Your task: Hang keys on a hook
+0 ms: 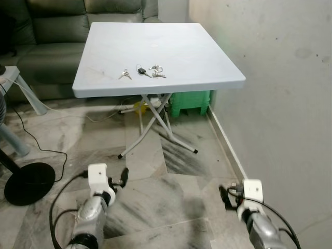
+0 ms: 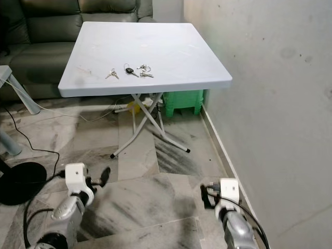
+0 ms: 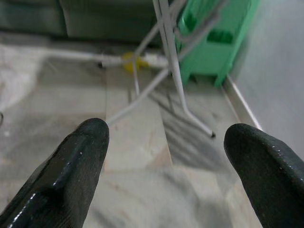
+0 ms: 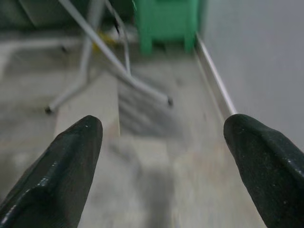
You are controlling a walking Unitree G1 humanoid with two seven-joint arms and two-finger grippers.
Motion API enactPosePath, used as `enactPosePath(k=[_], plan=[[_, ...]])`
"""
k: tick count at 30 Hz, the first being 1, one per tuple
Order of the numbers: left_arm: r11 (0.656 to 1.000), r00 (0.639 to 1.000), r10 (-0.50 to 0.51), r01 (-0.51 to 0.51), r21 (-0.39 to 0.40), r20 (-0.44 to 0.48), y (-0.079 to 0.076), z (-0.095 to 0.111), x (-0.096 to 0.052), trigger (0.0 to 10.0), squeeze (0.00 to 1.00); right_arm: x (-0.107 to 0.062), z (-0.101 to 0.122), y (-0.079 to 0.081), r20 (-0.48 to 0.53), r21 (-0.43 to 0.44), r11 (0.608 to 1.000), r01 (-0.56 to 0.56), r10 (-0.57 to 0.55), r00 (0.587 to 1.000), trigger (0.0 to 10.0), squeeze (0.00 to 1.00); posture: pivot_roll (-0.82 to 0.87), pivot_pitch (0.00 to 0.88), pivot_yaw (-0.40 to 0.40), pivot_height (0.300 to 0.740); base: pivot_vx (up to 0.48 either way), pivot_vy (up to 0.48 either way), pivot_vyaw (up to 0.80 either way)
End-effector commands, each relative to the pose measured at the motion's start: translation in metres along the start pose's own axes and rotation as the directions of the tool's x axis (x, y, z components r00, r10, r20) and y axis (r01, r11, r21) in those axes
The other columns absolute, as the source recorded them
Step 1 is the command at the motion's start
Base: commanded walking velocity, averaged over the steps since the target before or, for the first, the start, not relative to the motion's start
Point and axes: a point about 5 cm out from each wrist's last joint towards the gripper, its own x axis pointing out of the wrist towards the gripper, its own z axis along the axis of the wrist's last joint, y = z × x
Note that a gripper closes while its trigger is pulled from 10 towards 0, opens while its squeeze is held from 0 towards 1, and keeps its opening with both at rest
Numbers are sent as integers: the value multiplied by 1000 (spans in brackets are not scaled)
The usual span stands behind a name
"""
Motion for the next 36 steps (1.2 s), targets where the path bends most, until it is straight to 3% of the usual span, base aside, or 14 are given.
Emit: enactPosePath(k=[1, 7, 14, 20, 26, 36], plan=[[1000, 998, -2, 1, 5, 61, 7, 10, -2, 10000, 0, 5, 23, 2, 122, -61, 997, -45, 52, 991, 10000, 0, 8, 67, -17, 740, 0, 0, 0], [997, 982, -13, -1, 72, 191, 6, 30, -8, 10000, 0, 5, 55, 11, 282, -62, 994, -93, 107, 953, 10000, 0, 9, 72, -17, 740, 0, 0, 0], [996, 966, -75, 60, 71, 247, -7, 51, -8, 10000, 0, 1, 85, 20, 376, -67, 989, -129, 145, 915, 10000, 0, 21, 79, -14, 740, 0, 0, 0], [996, 967, -73, 61, 58, 245, -9, 55, -6, 10000, 0, 1, 90, 21, 381, -55, 991, -126, 137, 914, 10000, 0, 19, 74, -13, 740, 0, 0, 0], [990, 964, -120, 100, 97, 235, -19, 58, -7, 10000, 0, -1, 95, 23, 383, -34, 991, -127, 130, 915, 10000, 0, 17, 70, -13, 740, 0, 0, 0], [985, 962, -152, 129, 114, 227, -30, 58, -4, 10000, 0, 0, 95, 26, 379, -35, 990, -134, 137, 915, 10000, 0, 23, 58, -11, 740, 309, 0, 0]])
